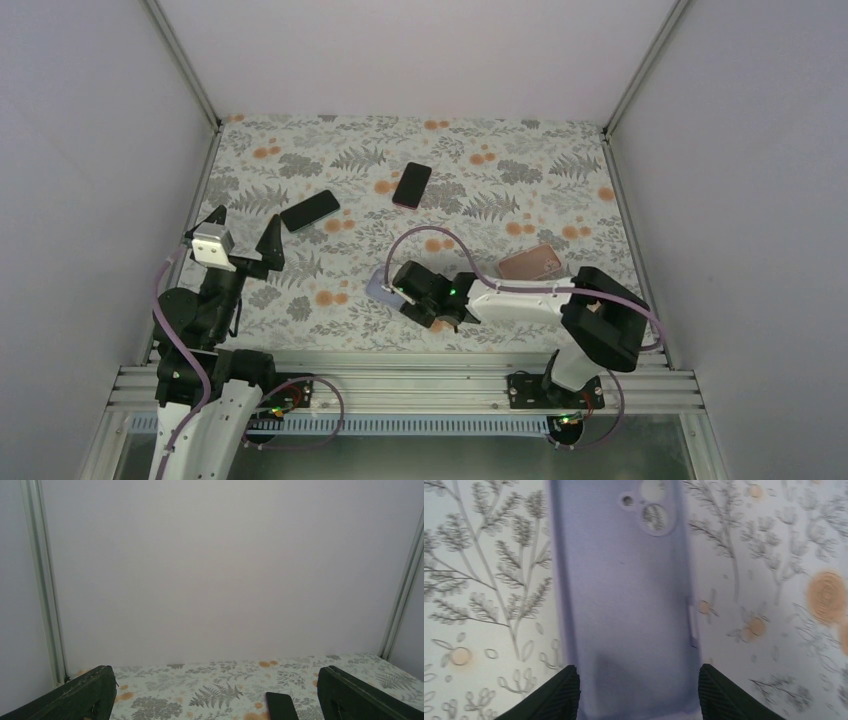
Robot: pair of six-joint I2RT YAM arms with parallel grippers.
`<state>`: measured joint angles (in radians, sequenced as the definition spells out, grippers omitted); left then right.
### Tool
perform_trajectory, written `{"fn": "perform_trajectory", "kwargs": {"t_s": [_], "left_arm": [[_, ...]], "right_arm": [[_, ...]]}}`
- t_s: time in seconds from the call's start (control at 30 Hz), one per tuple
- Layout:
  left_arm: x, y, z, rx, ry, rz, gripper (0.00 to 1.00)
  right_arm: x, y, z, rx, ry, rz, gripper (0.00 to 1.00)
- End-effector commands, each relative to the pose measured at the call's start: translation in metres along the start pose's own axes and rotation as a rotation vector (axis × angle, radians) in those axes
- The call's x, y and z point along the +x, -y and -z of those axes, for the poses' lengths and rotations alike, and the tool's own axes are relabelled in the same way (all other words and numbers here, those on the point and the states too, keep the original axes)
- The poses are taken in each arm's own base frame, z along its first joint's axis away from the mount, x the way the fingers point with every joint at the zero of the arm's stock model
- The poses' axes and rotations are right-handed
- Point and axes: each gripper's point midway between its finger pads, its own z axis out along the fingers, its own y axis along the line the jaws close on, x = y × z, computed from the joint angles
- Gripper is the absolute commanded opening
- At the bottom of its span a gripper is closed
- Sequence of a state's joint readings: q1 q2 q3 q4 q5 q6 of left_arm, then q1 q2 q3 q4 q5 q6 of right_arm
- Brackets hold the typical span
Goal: Put the phone into the phone case
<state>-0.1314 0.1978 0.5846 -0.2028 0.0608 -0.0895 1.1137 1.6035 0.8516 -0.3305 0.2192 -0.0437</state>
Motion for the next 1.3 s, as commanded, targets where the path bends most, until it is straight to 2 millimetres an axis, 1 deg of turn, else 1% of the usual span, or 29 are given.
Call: {"fn": "perform_trajectory", "kwargs": {"t_s": [0.0, 0.07, 0.1, 0.27, 0.4, 0.5, 0.6, 0.73, 0.8, 0.87, 1.03, 1.17, 1.27], "left_arm": [[-0.002, -0.001, -0.001, -0.009, 0.010, -0.010, 1.00], [0.000, -0.002, -0.003, -0.014, 0.000, -0.008, 1.00], [0.001, -0.003, -0.004, -0.015, -0.003, -0.008, 1.00], [0.004, -0.003, -0.006, -0.017, -0.015, -0.007, 1.00], [0.004, -0.004, -0.006, -0.023, -0.016, -0.007, 1.00], [0.004, -0.004, -0.006, -0.024, -0.015, -0.006, 1.00], [0.004, -0.005, -0.006, -0.027, -0.016, -0.005, 1.00], [0.005, -0.005, -0.007, -0.029, -0.022, -0.005, 1.00], [0.005, -0.006, -0.007, -0.031, -0.021, -0.005, 1.00], [0.006, -0.006, -0.007, -0.035, -0.022, -0.004, 1.00], [0.008, -0.009, -0.009, -0.046, -0.036, -0.002, 1.00], [0.013, -0.012, -0.013, -0.066, -0.055, -0.001, 1.00], [0.021, -0.019, -0.018, -0.100, -0.093, 0.003, 1.00]], "right_arm": [[0.007, 0.023, 0.012, 0.138, 0.003, -0.032, 0.57], [0.006, 0.026, 0.013, 0.152, 0.004, -0.036, 0.57], [0.004, 0.023, 0.015, 0.133, 0.013, -0.038, 0.59], [-0.010, -0.004, 0.022, -0.015, 0.076, -0.021, 0.75], [-0.006, -0.023, 0.018, -0.049, 0.065, 0.012, 0.82], [0.004, -0.026, 0.007, -0.029, 0.020, 0.023, 0.85], [0.014, -0.020, -0.003, 0.029, -0.023, 0.018, 0.86], [0.018, -0.008, -0.004, 0.100, -0.034, 0.008, 0.90], [0.019, -0.003, -0.004, 0.130, -0.034, 0.007, 0.90], [0.021, 0.004, -0.004, 0.170, -0.039, 0.005, 0.94], [0.024, 0.023, -0.002, 0.271, -0.048, -0.015, 0.97], [0.025, 0.036, 0.001, 0.324, -0.038, -0.045, 0.98], [0.023, 0.043, 0.005, 0.347, -0.009, -0.071, 0.98]]}}
